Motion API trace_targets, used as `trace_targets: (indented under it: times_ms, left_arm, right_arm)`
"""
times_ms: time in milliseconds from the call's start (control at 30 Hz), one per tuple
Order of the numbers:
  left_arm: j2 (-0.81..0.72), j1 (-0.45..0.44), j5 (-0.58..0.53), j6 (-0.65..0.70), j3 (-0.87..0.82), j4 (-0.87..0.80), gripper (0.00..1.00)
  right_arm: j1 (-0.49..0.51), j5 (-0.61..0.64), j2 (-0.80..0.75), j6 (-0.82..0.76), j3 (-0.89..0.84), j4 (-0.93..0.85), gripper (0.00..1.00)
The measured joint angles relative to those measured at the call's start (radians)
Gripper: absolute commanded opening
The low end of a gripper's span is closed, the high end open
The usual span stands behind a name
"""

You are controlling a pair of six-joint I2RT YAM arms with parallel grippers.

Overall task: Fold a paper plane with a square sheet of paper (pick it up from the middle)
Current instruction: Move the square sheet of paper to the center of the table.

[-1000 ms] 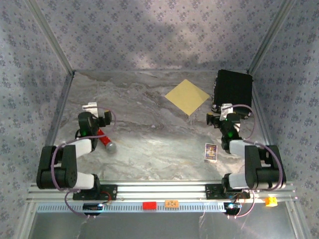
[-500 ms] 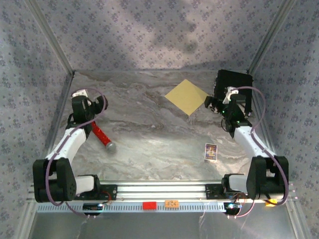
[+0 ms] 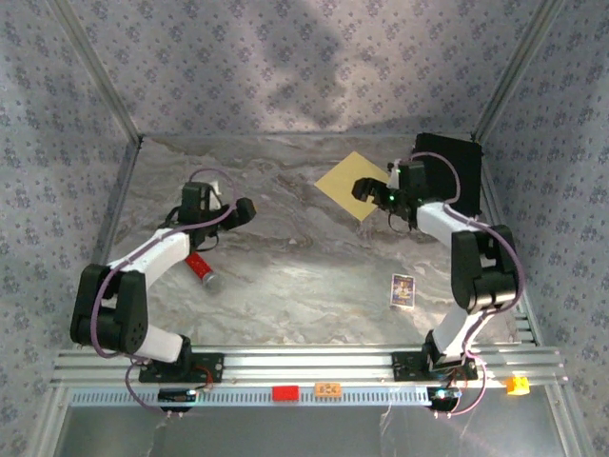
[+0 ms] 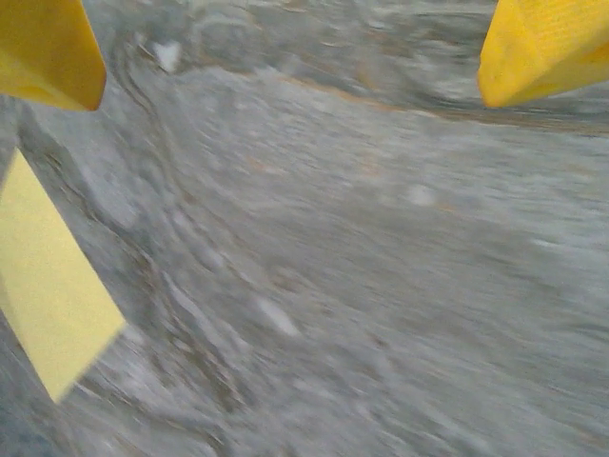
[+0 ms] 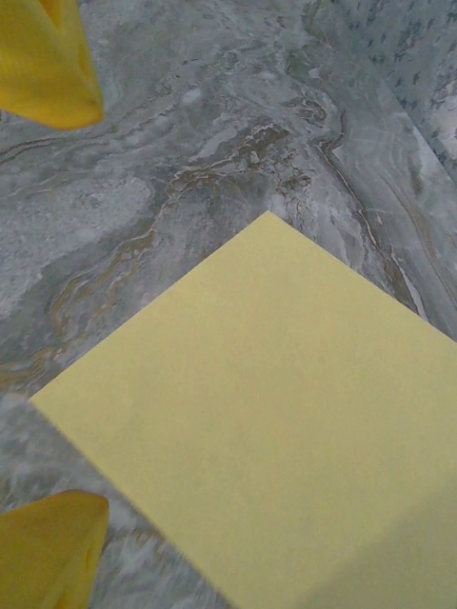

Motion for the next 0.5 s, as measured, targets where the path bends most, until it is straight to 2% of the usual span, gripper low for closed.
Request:
trace_targets:
  times_ms: [267,367,500]
  left_arm:
    - [0.132,-0.222,0.012,-0.008,0.143,-0.019,1.00]
    - [0.157,-0.267,0.011,-0.008,0.177,-0.023,1.00]
    - [0.161,-0.279,0.010,-0.009,0.182,-0.028,1.00]
  right_arm:
    - [0.041,0.015,0.182,0.021,0.191,-0.098,0.98]
    - [0.051,0.014,0.241,0.024,0.263,-0.131,0.98]
    - [0.061,0.014,0.300,0.024,0.336,-0.179,0.96]
